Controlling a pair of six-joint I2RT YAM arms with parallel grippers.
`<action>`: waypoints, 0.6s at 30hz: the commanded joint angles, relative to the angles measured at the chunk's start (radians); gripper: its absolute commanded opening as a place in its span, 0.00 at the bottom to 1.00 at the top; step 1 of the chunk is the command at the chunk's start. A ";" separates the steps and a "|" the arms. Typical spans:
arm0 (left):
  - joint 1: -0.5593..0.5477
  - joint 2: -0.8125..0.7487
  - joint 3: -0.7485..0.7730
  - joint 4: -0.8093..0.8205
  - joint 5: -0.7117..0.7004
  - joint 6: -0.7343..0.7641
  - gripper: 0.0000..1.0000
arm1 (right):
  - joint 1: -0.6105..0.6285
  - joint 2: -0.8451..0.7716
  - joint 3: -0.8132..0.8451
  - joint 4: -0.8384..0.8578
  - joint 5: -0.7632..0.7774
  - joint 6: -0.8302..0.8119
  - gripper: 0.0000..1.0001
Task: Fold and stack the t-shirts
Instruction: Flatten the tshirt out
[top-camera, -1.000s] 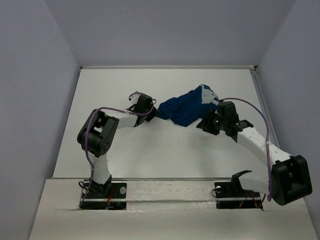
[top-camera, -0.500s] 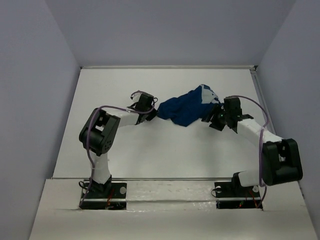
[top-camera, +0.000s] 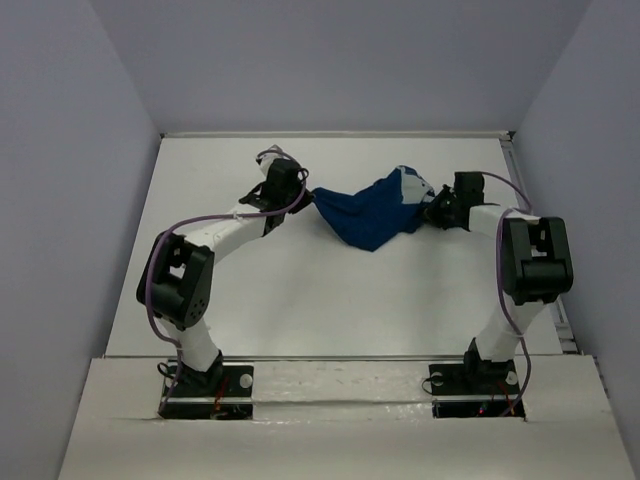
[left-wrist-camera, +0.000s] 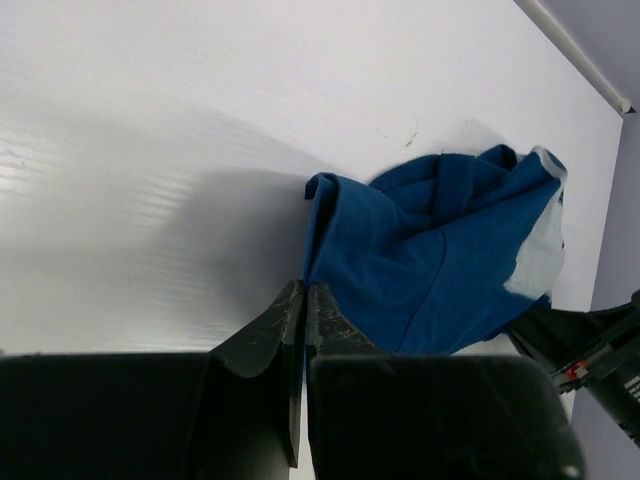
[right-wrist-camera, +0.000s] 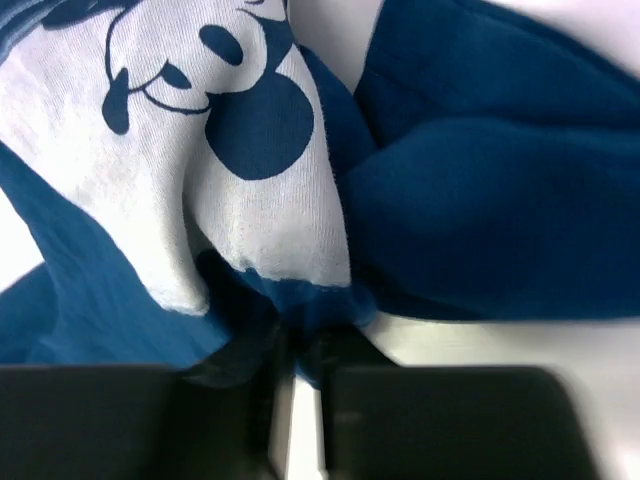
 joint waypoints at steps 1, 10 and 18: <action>0.014 -0.067 0.029 -0.027 -0.020 0.066 0.00 | -0.008 0.025 0.087 0.074 -0.015 -0.012 0.00; 0.109 -0.185 0.511 -0.134 -0.040 0.247 0.00 | 0.049 -0.358 0.394 -0.308 -0.044 -0.227 0.00; 0.338 -0.400 0.577 -0.130 0.042 0.239 0.00 | 0.049 -0.498 0.597 -0.510 -0.193 -0.342 0.00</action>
